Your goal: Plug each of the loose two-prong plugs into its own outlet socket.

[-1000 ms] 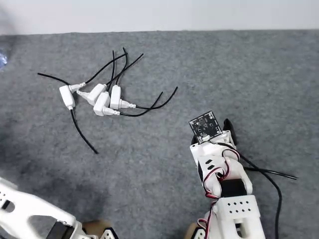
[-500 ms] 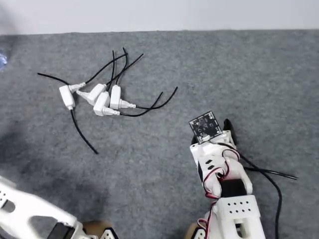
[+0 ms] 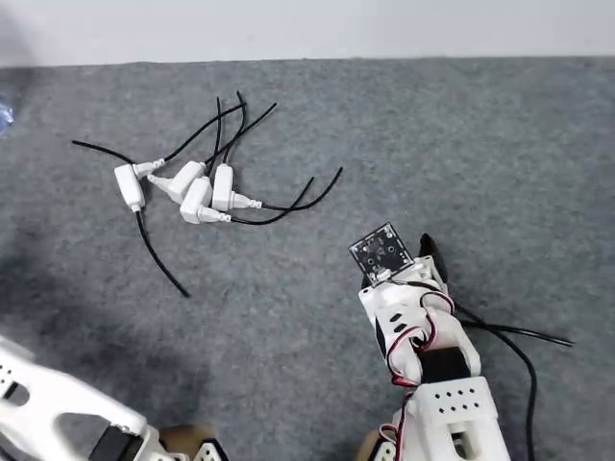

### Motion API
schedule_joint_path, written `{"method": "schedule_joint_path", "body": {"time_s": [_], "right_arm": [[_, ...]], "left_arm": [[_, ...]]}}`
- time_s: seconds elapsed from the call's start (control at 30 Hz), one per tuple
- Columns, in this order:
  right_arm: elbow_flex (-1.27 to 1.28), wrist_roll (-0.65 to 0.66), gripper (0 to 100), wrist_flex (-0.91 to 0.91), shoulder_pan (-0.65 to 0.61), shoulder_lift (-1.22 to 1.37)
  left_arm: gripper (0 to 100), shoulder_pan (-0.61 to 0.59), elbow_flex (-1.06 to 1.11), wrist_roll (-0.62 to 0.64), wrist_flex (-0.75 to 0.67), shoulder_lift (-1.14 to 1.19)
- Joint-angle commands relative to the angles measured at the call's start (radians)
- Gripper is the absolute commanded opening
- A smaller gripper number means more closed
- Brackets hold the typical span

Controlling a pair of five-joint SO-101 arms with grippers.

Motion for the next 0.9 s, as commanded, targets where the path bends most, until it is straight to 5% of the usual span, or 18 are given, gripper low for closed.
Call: {"method": "schedule_joint_path", "body": {"time_s": [0.0, 0.17, 0.43, 0.73, 0.87], "right_arm": [[-0.008, 0.012, 29.5, -0.041, -0.004, 0.002], [0.008, 0.014, 29.5, -0.064, -0.004, 0.002], [0.008, 0.014, 29.5, -0.065, -0.004, 0.002], [0.009, 0.014, 29.5, -0.065, -0.004, 0.002], [0.009, 0.014, 29.5, -0.067, -0.004, 0.002]], "left_arm": [[38, -0.011, -0.005, -0.038, 0.023, -0.077], [44, -0.028, -0.005, -0.1, -0.008, -0.071], [44, -0.057, 0.033, 0.015, -0.428, 0.006], [44, -0.051, 0.035, -0.066, -0.439, 0.192], [44, -0.049, 0.033, -0.181, -0.318, 0.224]]}}
